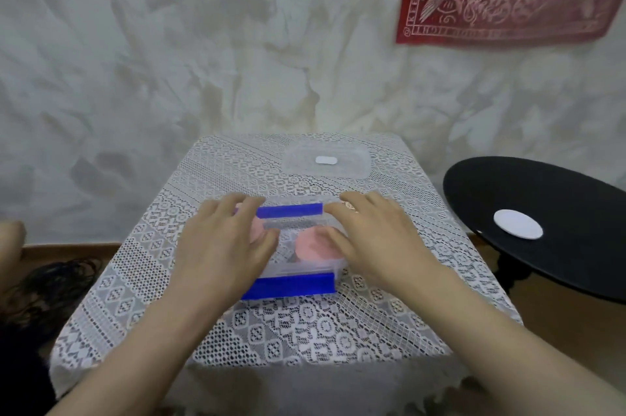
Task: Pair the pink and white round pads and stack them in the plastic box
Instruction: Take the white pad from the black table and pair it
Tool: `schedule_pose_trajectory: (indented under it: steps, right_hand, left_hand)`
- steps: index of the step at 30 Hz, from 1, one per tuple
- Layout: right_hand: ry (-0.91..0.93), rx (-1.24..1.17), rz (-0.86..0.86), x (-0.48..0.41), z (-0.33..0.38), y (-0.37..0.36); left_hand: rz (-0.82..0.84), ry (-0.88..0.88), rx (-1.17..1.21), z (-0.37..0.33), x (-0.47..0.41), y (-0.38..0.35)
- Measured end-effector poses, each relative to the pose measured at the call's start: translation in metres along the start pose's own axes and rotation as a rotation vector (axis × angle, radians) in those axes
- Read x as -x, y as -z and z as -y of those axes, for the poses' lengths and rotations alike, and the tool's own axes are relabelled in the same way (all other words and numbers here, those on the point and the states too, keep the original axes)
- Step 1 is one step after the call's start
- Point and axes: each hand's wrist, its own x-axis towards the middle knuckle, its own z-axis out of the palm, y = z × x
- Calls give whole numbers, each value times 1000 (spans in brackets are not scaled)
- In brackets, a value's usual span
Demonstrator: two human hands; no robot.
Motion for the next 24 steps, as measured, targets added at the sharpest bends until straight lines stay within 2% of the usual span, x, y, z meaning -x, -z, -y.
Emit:
schedule_pose_trajectory:
  steps: [10,19,24]
  right_hand:
    - [-95,56,-33,19,-74,12]
    - [-249,211,-15,57,-177,10]
    - [-339,197,1,80,-228,3]
  left_hand:
    - [58,-235,-75,-99,-52,-32]
    - [112,-402,-6,-213,-81,-76]
    - [144,-488,35,-276,-87,-103]
